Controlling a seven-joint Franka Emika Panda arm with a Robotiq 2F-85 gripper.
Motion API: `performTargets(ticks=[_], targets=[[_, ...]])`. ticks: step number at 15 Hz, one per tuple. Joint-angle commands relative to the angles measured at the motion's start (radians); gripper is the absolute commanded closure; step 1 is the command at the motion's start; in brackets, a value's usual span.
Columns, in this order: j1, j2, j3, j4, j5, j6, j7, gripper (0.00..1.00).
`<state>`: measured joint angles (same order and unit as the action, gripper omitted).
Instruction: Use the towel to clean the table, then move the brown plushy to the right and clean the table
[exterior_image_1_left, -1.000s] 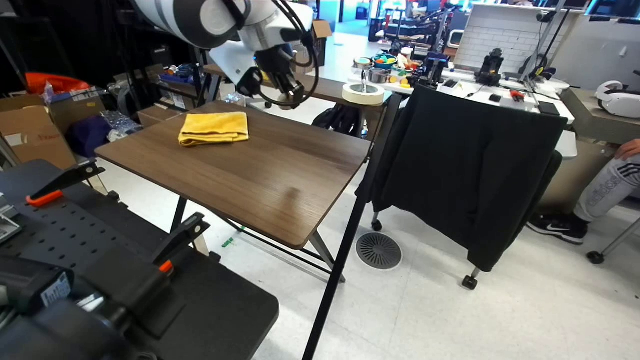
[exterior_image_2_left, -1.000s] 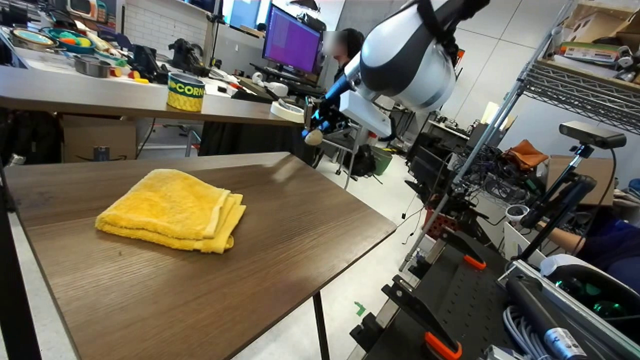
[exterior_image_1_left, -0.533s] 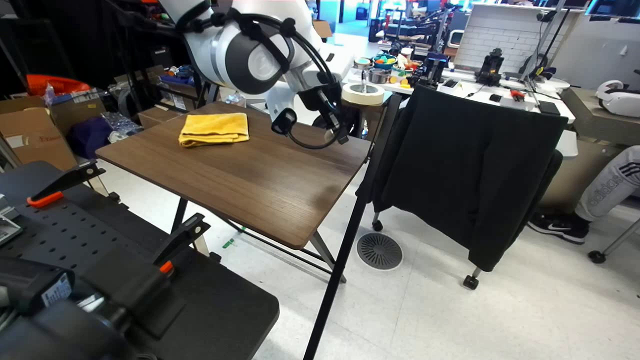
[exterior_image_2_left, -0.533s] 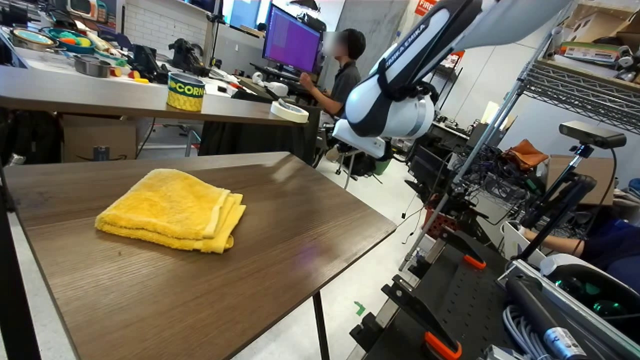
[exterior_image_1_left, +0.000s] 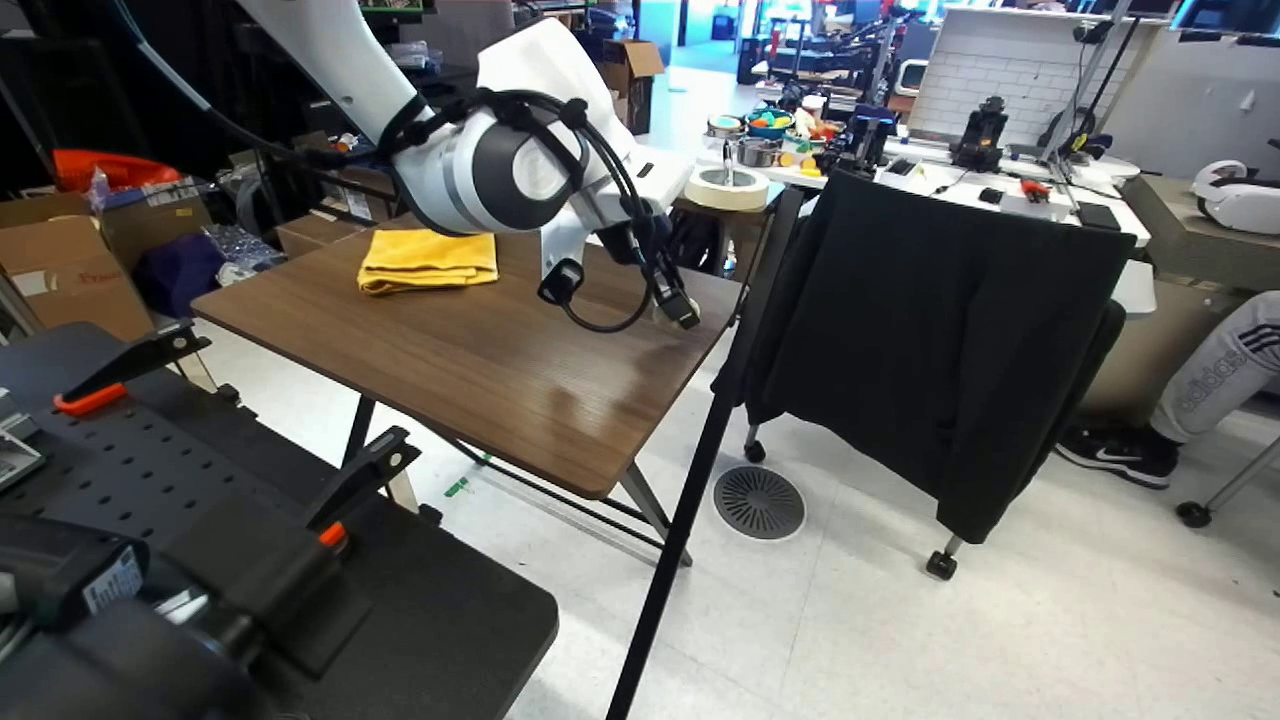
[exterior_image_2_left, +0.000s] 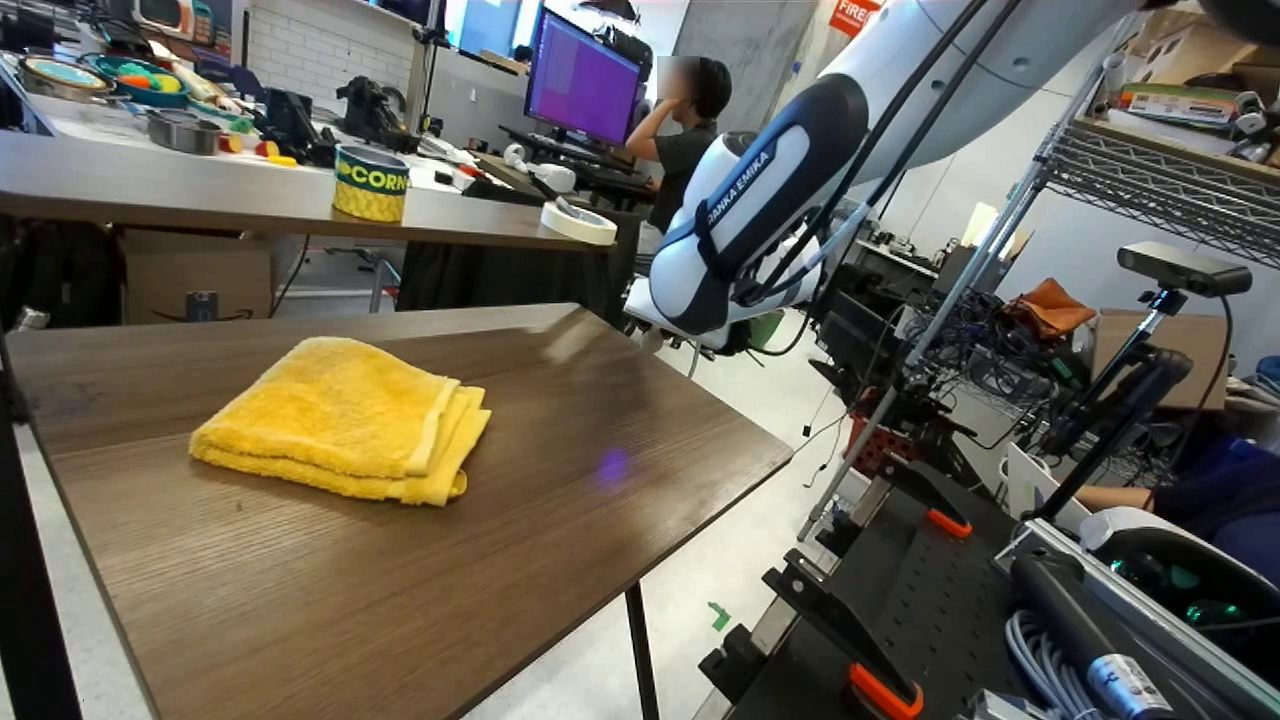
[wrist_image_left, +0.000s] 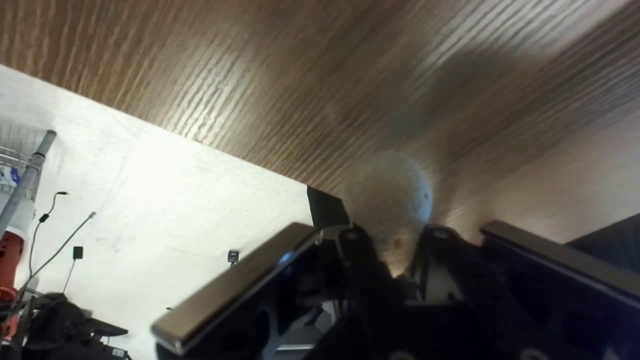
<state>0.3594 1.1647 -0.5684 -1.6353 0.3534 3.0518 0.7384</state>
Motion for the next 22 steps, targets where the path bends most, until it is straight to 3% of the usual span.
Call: performTargets(ticks=[1,6,8,9,12,14,17,22], targets=[[-0.037,0.017,0.033,0.068,-0.037,-0.028,0.015,0.57],[-0.135,-0.123,0.175,0.006,-0.095,0.0,-0.129,0.22],[-0.077,-0.155,0.221,-0.067,-0.076,0.057,-0.126,0.07],[-0.095,-0.2,0.27,-0.103,-0.075,0.086,-0.161,0.0],[-0.124,-0.293,0.445,-0.202,-0.077,0.161,-0.264,0.0],[-0.106,-0.305,0.512,-0.227,-0.072,0.164,-0.305,0.0],[0.017,-0.25,0.461,-0.163,-0.05,0.08,-0.262,0.0],[0.14,-0.176,0.417,-0.04,-0.098,-0.072,-0.225,0.0]])
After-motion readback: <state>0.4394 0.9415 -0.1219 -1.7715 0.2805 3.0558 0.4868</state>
